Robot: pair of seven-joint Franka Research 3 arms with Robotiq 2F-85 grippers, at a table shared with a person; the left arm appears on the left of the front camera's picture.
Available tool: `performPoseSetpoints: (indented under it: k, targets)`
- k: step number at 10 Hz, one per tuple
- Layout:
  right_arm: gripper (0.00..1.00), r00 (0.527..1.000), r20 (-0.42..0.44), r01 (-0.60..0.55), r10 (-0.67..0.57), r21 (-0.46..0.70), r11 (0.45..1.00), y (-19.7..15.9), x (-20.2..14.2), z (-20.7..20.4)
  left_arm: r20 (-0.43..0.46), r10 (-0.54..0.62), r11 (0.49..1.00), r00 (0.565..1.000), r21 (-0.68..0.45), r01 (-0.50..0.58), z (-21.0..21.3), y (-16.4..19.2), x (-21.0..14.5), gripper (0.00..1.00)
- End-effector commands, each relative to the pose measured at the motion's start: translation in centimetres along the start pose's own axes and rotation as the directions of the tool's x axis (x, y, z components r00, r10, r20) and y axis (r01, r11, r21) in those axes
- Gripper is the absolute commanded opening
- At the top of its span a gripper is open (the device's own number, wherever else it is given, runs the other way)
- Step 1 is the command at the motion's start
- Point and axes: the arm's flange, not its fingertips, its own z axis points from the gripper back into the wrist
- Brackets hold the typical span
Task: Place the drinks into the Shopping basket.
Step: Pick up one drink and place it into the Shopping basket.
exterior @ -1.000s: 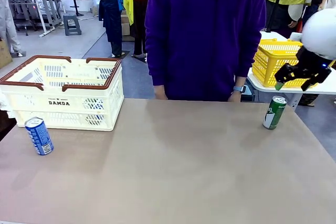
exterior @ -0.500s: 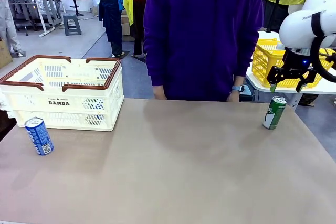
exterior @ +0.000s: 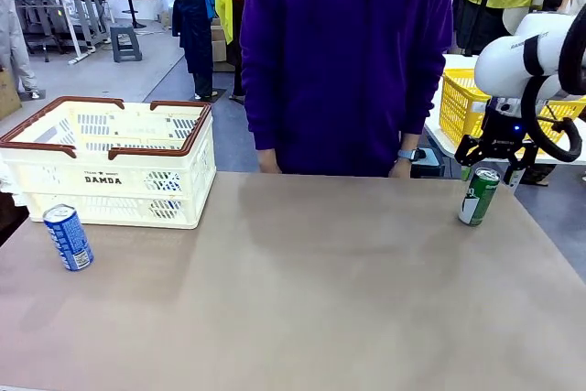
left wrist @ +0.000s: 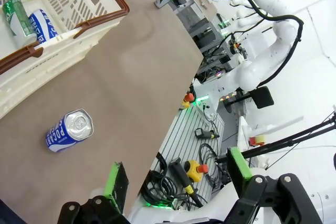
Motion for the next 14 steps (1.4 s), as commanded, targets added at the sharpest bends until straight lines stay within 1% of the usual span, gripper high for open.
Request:
performPoseSetpoints:
  k: [1,2,4,5,6,7,10,14]
  targets:
    - [1.0,1.0,-0.011,0.002,-0.002,0.014,1.0,0.4,-0.3,-0.5,-0.001,0.002,1.0,1.0,0.005,-0.002,-0.1,-0.2,-0.2,1.0]
    - [1.0,1.0,0.007,0.008,-0.008,0.009,1.0,0.2,-0.3,-1.0,-0.001,0.002,1.0,1.0,0.005,-0.002,-0.1,-0.2,-0.2,1.0]
    - [1.0,1.0,-0.011,-0.015,0.015,-0.008,1.0,0.6,-0.5,-1.9,-0.001,0.002,1.0,1.0,0.005,-0.002,-0.1,-0.2,-0.2,1.0]
    - [1.0,1.0,0.005,-0.013,0.014,-0.023,1.0,0.6,-0.4,-2.0,-0.001,0.002,1.0,1.0,0.005,-0.002,-0.1,-0.2,-0.2,1.0]
    - [0.45,1.0,-0.001,-0.018,0.018,-0.012,1.0,0.7,-0.3,-2.1,-0.001,0.002,1.0,1.0,0.005,-0.002,-0.1,-0.2,-0.2,1.0]
    - [0.0,1.0,0.016,-0.003,0.003,-0.022,1.0,0.4,-0.1,-2.4,-0.001,0.002,1.0,1.0,0.005,-0.002,-0.1,-0.2,-0.2,1.0]
    - [0.0,0.999,0.039,-0.003,0.004,-0.021,1.0,0.3,-0.2,-2.4,-0.001,0.002,1.0,1.0,0.005,-0.002,-0.1,-0.2,-0.2,1.0]
    - [0.0,0.999,0.044,-0.001,0.002,-0.025,1.0,0.1,-0.4,-2.5,-0.001,0.002,1.0,1.0,0.005,-0.002,-0.1,-0.2,-0.2,1.0]
